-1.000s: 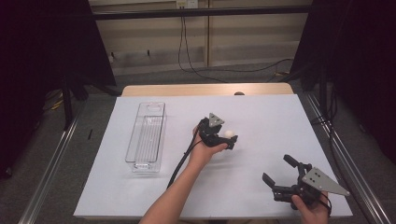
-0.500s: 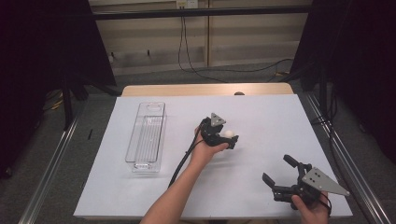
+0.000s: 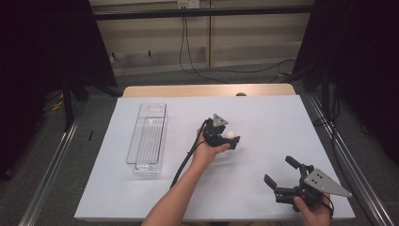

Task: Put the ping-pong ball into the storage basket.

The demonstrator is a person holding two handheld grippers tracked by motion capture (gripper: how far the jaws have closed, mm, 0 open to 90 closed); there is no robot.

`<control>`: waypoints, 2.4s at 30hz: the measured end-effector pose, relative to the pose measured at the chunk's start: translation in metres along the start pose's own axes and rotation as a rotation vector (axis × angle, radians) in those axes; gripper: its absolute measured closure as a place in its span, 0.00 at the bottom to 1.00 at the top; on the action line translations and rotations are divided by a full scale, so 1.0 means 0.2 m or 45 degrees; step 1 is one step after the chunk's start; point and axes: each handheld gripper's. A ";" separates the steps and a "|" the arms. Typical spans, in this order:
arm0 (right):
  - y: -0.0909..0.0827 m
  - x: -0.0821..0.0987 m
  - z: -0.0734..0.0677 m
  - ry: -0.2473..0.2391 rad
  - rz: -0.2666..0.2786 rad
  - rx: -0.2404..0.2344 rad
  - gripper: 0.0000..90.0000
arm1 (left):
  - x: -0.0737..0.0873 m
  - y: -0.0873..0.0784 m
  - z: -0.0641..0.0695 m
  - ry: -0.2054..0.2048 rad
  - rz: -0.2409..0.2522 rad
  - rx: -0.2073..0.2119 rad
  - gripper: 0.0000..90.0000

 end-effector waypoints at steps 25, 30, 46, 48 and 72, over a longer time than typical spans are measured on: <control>0.00 0.00 0.00 0.010 0.013 0.001 0.01 | 0.01 0.06 -0.01 -0.001 -0.057 0.015 0.43; -0.01 0.00 0.01 0.003 0.011 -0.004 0.01 | 0.02 0.07 -0.01 -0.012 -0.067 0.013 0.47; -0.01 0.00 0.01 0.003 0.012 -0.002 0.01 | 0.02 0.09 -0.01 -0.025 -0.097 0.029 0.52; 0.00 0.00 0.01 0.009 0.013 -0.002 0.01 | 0.02 0.09 -0.01 -0.028 -0.082 0.033 0.54; -0.01 0.00 0.01 0.002 0.011 -0.006 0.01 | -0.01 0.02 -0.04 -0.029 -0.090 0.042 0.57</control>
Point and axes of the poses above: each handheld gripper's, and its own axes: y roughly forward along the jaws, x roughly out of its underside, z roughly to its right, and after that the axes turned 4 degrees about y, right-handed
